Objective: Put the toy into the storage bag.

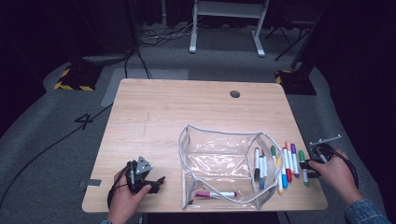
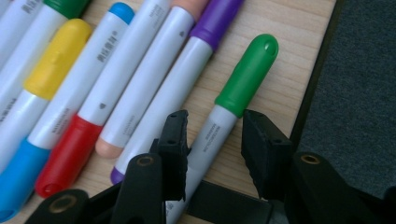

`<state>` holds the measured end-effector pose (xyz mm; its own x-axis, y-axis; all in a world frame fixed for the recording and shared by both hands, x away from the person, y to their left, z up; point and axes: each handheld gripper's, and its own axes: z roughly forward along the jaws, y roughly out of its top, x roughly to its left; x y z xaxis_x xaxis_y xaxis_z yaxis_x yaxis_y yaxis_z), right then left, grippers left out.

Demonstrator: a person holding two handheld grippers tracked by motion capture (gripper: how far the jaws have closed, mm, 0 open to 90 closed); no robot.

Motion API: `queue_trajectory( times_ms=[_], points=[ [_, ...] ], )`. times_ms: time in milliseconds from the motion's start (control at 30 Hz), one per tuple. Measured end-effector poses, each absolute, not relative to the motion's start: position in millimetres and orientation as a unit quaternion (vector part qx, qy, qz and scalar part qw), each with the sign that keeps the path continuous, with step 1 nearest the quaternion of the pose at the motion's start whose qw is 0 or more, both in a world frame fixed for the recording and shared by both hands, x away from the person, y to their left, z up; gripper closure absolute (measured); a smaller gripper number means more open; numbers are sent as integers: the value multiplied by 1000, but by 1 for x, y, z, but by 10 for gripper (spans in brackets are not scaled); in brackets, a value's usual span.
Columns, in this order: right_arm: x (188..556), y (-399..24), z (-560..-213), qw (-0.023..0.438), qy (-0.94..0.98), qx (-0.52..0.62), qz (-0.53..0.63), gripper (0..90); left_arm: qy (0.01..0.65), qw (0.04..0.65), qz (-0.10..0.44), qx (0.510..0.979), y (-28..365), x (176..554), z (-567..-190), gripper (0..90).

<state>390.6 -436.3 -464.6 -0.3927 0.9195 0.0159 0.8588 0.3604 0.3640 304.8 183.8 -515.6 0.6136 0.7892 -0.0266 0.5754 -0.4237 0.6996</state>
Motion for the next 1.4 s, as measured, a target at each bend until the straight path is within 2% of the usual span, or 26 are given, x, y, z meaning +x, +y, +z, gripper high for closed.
queue_trajectory(
  times_ms=[100,267,467,800,1400],
  points=[
    [391,-438,-467,92,809,558,160,627,411,345,155,829,184,305,-516,148],
    [391,-438,-470,102,805,569,133,765,411,345,155,829,184,305,-516,148],
    [390,-440,-463,106,792,585,141,771,411,345,155,829,184,305,-516,148],
    [381,-432,-415,123,806,546,193,771,411,345,155,829,184,305,-516,148],
    [366,-362,-327,109,854,432,270,771,414,344,156,828,183,306,-516,144]
  ],
)
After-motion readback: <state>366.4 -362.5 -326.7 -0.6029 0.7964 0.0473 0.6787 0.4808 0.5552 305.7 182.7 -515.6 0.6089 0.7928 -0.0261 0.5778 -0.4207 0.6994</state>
